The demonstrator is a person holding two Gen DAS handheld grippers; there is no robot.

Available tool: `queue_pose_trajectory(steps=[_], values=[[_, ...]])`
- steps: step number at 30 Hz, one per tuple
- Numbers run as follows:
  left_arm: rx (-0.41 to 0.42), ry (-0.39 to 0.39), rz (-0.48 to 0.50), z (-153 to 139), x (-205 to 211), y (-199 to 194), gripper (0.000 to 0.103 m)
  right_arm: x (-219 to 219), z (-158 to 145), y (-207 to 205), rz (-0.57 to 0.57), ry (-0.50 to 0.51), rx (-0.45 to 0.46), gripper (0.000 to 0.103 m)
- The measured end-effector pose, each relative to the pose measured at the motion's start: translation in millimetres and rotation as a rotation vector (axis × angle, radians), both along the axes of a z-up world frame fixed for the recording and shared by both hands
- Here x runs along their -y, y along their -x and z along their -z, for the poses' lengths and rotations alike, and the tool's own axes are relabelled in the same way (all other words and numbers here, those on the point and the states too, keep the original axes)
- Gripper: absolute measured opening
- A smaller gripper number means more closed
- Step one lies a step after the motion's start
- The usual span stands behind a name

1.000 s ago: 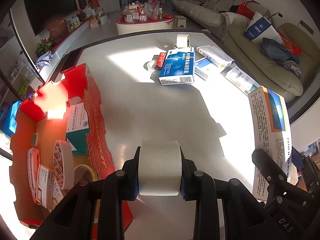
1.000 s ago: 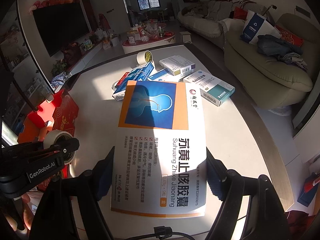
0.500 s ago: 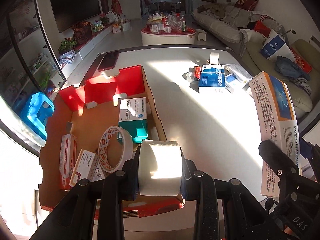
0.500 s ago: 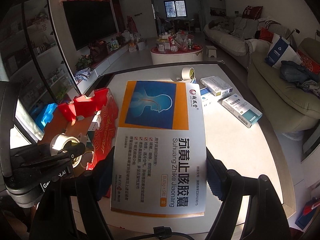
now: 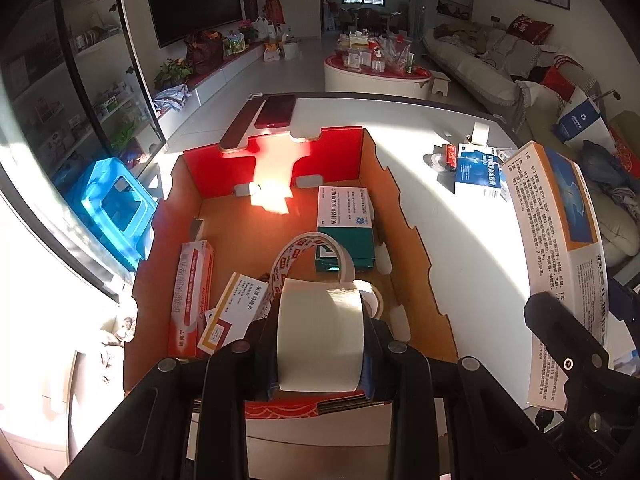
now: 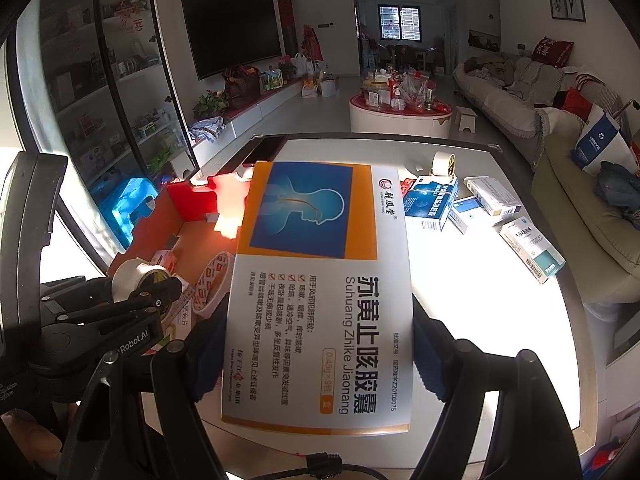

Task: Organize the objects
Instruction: 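Carry the tape roll in the left tool while the right carries the Suhuang box to the cardboard box, then lower both held items into the cardboard box and open both tools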

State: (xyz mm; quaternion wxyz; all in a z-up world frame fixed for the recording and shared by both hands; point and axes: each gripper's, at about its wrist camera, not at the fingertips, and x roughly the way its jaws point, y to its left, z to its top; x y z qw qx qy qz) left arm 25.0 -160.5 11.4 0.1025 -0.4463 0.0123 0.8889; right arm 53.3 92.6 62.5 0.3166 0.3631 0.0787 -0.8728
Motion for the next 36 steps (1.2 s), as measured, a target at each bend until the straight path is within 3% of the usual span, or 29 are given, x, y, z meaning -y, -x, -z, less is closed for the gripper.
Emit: queue_pose_trajectory(steps=[24,36], values=[[0.004,0.001,-0.136,6,65,13,0.032,62,-9,-29,-0.15,-0.025,-0.036,0.078],[0.011,-0.009,-0.159,10,79,21,0.032,92,-13,-29,-0.205,-0.037,-0.047,0.078]])
